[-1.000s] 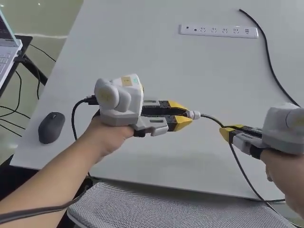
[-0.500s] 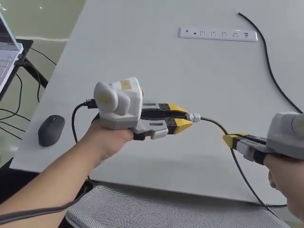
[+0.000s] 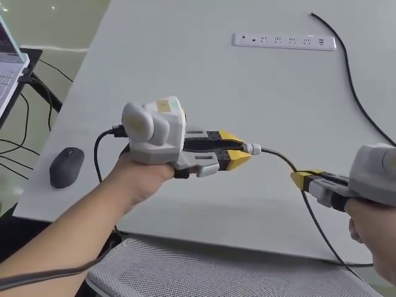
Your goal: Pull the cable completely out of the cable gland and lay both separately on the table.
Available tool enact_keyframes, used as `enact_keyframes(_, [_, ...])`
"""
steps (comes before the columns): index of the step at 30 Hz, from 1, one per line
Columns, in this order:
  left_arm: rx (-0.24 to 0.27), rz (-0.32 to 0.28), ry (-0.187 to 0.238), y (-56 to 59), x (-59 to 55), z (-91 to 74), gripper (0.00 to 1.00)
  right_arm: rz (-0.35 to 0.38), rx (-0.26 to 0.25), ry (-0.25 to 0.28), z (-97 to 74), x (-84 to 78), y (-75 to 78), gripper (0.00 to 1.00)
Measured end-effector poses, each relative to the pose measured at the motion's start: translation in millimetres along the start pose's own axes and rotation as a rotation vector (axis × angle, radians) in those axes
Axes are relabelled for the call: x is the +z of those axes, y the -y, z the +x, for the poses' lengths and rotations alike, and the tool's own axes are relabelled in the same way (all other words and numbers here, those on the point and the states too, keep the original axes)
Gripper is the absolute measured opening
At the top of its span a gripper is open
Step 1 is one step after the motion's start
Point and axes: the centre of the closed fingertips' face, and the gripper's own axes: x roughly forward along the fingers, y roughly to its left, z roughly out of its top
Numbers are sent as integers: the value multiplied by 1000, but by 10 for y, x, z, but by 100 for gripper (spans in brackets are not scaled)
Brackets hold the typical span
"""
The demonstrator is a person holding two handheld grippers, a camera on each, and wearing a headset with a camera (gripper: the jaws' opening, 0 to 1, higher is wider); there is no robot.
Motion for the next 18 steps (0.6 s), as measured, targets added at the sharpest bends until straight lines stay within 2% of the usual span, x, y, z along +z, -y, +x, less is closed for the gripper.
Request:
enact_keyframes(2, [0, -1, 0, -1, 1, 5, 15, -63, -5, -9, 1, -5, -3, 2])
enact_keyframes(7, [-1, -16, 4, 5, 18, 7, 15, -162, -13, -19, 5, -5, -19, 2])
enact_keyframes(13, [7, -19, 8, -24, 27, -6, 15, -238, -9, -25, 1, -7, -43, 4])
enact_keyframes(16, [10, -19, 12, -24, 35, -8, 15, -279, -18, -11, -22, 37, -46, 6])
enact_keyframes(17, [11, -18, 13, -21, 39, -7, 15, -321, -34, 14, -43, 102, -38, 6])
enact_keyframes(18, [11, -20, 14, -16, 40, -7, 15, -336, -29, 20, -52, 119, -62, 7])
